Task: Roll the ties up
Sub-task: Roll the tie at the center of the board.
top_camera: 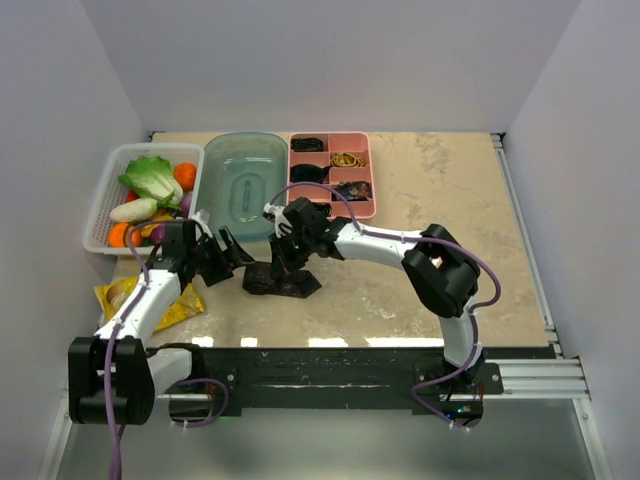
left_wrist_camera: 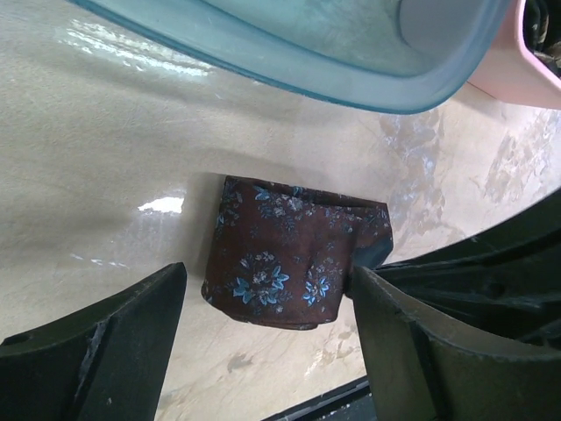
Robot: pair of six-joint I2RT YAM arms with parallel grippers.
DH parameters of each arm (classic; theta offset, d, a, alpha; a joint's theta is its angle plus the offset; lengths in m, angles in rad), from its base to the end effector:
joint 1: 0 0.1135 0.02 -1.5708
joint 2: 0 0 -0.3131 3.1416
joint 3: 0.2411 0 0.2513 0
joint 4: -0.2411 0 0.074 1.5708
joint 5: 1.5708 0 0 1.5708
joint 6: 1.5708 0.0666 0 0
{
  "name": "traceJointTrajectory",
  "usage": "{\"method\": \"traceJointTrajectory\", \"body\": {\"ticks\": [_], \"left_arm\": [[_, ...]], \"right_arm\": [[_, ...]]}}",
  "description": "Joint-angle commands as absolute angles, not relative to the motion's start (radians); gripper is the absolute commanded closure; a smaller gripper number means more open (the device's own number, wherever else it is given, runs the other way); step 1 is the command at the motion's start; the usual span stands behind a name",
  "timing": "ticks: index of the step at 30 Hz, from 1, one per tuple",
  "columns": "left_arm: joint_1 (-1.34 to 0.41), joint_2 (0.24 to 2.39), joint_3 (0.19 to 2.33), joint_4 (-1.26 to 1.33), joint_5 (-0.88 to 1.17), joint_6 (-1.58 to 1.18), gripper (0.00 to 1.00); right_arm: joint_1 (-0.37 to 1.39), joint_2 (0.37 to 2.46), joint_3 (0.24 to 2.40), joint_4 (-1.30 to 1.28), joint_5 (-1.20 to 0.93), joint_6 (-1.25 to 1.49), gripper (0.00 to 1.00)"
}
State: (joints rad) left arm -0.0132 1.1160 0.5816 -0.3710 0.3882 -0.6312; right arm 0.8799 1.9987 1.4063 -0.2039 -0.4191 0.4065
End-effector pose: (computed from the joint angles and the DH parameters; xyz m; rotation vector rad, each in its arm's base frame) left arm 0.2064 -0.0279 0.2154 -0.6057 2.4624 -0.7486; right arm 0.2851 0.3873 0.2155 -0.8159 2.4358 1.0615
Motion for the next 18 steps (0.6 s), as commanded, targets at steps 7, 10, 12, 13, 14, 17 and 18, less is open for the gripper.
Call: {"method": "traceJointTrajectory", "body": {"ticks": [7,10,12,13,14,17,18], "left_arm": [[0.0,1.173,0.511,-0.276,0.456,-0.604,0.2],[0.0,1.18,0.503,-0.275,0.459,-0.601,0.21],[0.0,1.183,0.5,-0.268,0.457,-0.603,0.22],[0.0,1.186,0.497,-0.268,0.453,-0.604,0.22],[0.0,1.187,0.491,-0.259,0.456,-0.607,0.23],[0.0,1.198,0.471,-0.232,0.472,-0.617,0.25],[0.0,1.2,0.465,-0.221,0.477,-0.623,0.25]], "right_arm": [[0.894,2.026,1.405,-0.158,-0.434,0.42,1.0],[0.894,2.026,1.378,-0.163,-0.416,0.416,1.0],[0.894,2.029,1.358,-0.155,-0.413,0.416,1.0],[0.894,2.032,1.353,-0.153,-0.413,0.417,1.0],[0.894,2.033,1.347,-0.141,-0.413,0.419,1.0],[0.894,2.045,1.335,-0.123,-0.416,0.425,1.0],[0.894,2.049,1.333,-0.12,-0.417,0.429,1.0]]}}
